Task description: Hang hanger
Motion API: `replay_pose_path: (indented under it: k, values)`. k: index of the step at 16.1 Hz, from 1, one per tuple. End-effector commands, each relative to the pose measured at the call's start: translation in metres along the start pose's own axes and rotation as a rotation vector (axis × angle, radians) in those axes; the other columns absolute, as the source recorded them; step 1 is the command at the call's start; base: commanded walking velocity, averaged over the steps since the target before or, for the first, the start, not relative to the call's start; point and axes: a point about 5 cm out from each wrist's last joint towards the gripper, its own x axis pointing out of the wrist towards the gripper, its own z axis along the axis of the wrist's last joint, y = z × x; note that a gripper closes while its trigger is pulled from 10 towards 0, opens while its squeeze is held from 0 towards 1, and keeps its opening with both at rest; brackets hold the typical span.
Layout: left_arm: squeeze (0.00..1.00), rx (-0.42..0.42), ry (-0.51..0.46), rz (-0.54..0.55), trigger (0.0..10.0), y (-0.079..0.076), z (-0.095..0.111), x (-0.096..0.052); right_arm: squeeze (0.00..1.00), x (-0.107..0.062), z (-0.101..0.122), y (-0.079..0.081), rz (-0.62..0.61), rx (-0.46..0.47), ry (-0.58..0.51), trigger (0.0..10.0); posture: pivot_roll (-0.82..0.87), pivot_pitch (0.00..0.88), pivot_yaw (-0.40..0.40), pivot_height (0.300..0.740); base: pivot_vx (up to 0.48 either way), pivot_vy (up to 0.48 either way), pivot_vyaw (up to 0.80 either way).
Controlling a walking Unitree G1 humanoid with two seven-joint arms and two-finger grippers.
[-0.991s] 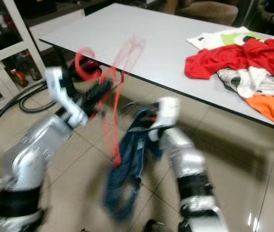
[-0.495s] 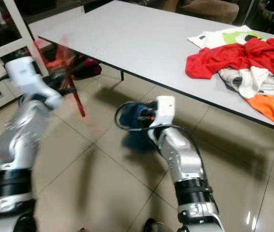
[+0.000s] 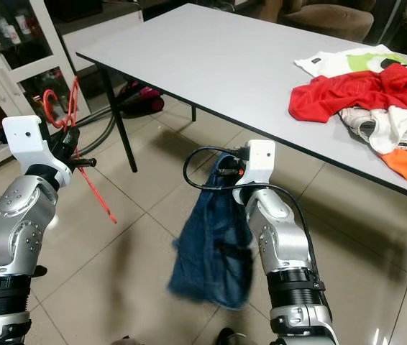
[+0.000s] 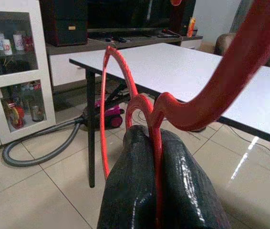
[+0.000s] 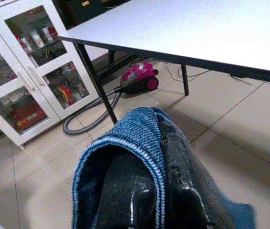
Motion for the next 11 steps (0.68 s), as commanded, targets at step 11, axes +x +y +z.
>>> replay_pose_path:
  k: [11]
  values:
    - [0.00, 0.017, -0.030, -0.016, 10.0, -0.0025, 0.0075, 0.0002, 0.00, -0.0010, 0.0102, 0.0017, 0.005, -0.015, -0.052, 0.0, 0.02, 0.048, 0.024, 0.740, 0.000, 0.000, 0.00]
